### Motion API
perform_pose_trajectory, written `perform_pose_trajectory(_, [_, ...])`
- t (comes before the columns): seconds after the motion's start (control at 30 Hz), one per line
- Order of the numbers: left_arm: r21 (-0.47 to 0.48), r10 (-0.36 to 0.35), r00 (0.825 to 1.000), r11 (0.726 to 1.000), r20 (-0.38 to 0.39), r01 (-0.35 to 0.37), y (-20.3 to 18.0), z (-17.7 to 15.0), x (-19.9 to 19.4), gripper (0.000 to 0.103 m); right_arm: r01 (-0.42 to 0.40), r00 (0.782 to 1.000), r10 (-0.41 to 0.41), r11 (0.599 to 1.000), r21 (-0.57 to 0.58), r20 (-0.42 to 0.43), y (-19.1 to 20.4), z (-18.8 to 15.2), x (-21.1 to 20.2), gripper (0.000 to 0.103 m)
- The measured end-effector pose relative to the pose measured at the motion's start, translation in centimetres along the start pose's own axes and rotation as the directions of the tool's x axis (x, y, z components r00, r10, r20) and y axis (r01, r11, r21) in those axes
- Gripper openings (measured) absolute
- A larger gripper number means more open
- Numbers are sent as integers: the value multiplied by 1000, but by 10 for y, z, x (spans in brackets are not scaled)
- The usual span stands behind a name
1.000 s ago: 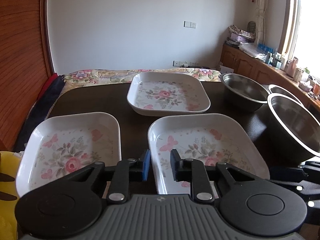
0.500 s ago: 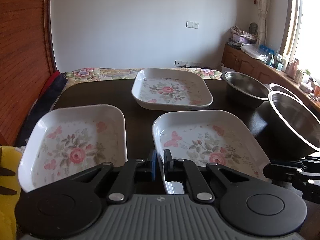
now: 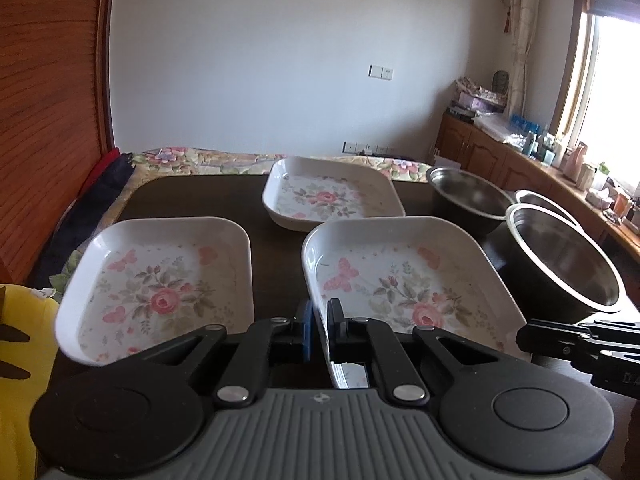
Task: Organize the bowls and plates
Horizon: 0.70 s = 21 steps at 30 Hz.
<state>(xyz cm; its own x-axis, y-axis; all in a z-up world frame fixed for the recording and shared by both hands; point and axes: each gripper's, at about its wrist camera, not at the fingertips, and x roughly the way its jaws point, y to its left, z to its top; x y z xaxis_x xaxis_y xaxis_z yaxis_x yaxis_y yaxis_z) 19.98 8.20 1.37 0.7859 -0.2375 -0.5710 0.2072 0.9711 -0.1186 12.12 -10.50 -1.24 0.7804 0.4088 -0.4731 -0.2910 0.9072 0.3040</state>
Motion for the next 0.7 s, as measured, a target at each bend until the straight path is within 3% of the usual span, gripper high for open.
perform_pose_trajectory(0.7, [31, -5, 998, 1000, 60, 3, -15, -59, -61, 38, -102, 994, 103, 994, -26, 42, 1, -36, -44, 14])
